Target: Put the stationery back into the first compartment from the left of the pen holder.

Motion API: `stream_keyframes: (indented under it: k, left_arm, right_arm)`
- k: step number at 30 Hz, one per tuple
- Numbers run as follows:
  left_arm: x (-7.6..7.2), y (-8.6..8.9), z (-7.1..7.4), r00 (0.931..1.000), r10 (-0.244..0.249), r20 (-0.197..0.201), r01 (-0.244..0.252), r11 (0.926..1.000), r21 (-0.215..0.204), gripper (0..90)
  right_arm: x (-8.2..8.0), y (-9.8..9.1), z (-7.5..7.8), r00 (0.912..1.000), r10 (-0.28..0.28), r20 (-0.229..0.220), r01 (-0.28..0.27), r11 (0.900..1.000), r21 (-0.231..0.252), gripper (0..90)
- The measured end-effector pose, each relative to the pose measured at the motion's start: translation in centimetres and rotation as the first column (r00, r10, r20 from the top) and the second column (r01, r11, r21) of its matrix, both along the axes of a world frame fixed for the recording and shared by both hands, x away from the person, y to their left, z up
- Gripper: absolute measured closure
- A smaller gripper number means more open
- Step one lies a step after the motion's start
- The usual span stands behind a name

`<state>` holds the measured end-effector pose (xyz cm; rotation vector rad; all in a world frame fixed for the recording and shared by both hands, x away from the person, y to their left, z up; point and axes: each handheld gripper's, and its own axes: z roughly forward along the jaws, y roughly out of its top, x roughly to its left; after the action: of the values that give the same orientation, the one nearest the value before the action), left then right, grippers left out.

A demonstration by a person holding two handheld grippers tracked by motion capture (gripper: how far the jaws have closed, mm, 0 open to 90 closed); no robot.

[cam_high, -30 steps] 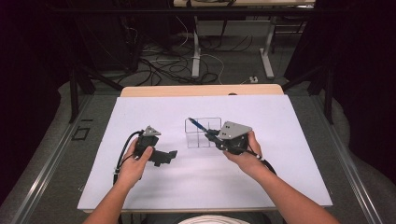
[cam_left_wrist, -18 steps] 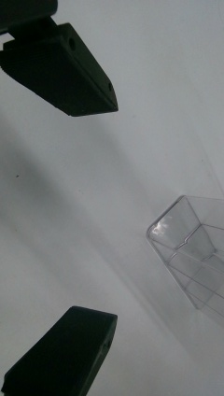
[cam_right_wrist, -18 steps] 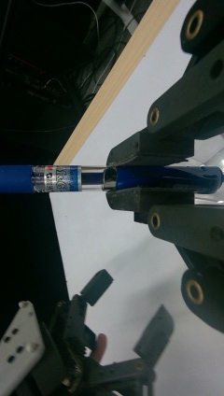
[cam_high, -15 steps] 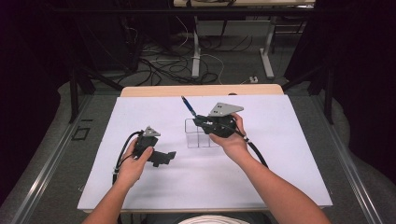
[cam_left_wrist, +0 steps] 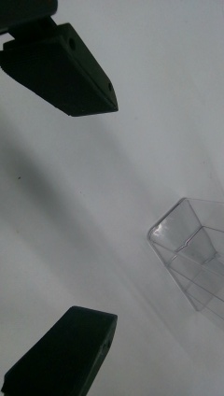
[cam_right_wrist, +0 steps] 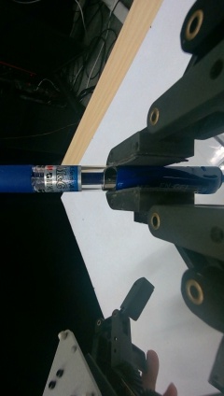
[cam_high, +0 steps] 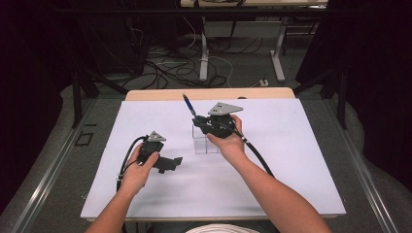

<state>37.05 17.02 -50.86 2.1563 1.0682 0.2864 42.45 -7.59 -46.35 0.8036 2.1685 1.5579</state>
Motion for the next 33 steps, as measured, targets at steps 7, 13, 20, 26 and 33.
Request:
stream_keyframes:
  k: [7,13,20,26,33]
  left_arm:
    - [0.0,0.0,0.0,1.0,-0.004,-0.004,0.004,1.0,0.001,1.6]
    - [0.0,0.0,0.0,1.0,-0.004,-0.002,0.004,1.0,0.001,1.6]
    - [0.0,-0.1,0.0,1.0,-0.005,-0.004,0.005,1.0,0.004,1.6]
    - [0.0,-0.1,0.0,1.0,-0.009,-0.004,0.009,1.0,0.001,1.6]
    - [0.0,-0.1,0.0,0.9999,-0.009,-0.007,0.009,1.0,0.004,1.6]
  right_arm:
    - [0.2,1.0,-1.0,0.9988,-0.035,-0.034,0.035,0.9993,0.012,79.0]
    - [0.2,1.5,-1.5,0.997,-0.056,-0.053,0.056,0.9984,0.009,79.0]
    - [0.1,1.8,-1.9,0.9967,-0.063,-0.051,0.062,0.9979,-0.016,78.9]
    - [0.0,1.9,-1.9,0.9959,-0.083,-0.038,0.08,0.9951,-0.058,78.9]
    - [0.0,1.7,-2.2,0.9934,-0.11,-0.031,0.107,0.99,-0.091,78.8]
